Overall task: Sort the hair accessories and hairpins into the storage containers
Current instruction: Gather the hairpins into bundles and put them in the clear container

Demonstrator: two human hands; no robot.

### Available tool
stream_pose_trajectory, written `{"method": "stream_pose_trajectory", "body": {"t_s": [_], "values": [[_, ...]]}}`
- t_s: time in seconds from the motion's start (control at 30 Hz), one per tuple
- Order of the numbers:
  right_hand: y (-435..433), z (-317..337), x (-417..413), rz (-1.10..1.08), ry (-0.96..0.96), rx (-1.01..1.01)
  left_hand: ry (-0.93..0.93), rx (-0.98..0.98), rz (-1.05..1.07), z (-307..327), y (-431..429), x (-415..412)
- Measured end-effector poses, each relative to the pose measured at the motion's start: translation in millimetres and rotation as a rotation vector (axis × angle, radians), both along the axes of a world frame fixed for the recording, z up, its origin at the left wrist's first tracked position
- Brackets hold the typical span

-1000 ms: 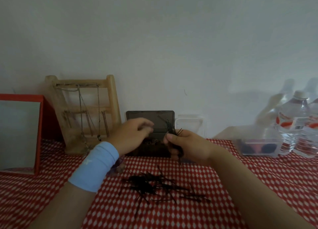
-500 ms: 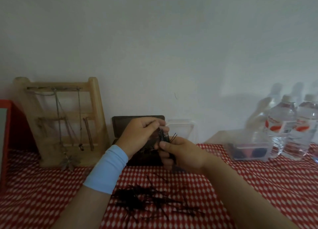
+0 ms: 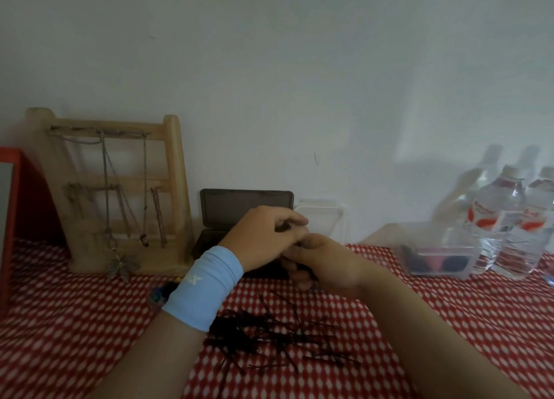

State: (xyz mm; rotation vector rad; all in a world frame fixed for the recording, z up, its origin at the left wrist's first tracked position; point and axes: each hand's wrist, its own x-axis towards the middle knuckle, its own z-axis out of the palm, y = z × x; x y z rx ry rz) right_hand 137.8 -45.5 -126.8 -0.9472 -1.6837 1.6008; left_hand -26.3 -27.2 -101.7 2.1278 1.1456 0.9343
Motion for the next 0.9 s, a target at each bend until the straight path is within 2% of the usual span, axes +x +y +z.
{"method": "stream_pose_trajectory", "body": {"t_s": [0.1,0.27,0.33,0.43,0.57,0.67,0.7,0.77,0.83,0.9], "values": [[-1,4,0,0.039,0.035,-0.022,-0.15,-0.037,0.006,0,1,0],[1,2,4,0.038,-0.005,0.034,-0.018,-0.126,-0.14,-4,-2,5],[4,-1,8,0.027,0.016,0.02,-0.056,-0.162,-0.161,-4,-3,5],[8,-4,14,0.007,0.077,-0.017,-0.137,-0.051,-0.107,-3,0,0],[10,-2,17,-0.046,0.135,-0.052,-0.083,-0.1,-0.178,-3,-7,1],[7,1,21,-0.001,0.117,-0.067,-0.037,-0.101,-0.183,-4,-8,3],[6,3,21,-0.003,0.13,-0.075,-0.085,-0.121,-0.196,-4,-8,5],[5,10,22,-0.067,0.229,-0.076,-0.391,-0.283,-0.18,-2,-8,12],[6,19,24,-0.172,0.406,-0.03,-0.742,-0.557,-0.129,1,-7,19],[8,27,28,-0.261,0.575,0.045,-0.894,-0.817,-0.122,4,-9,23]]}}
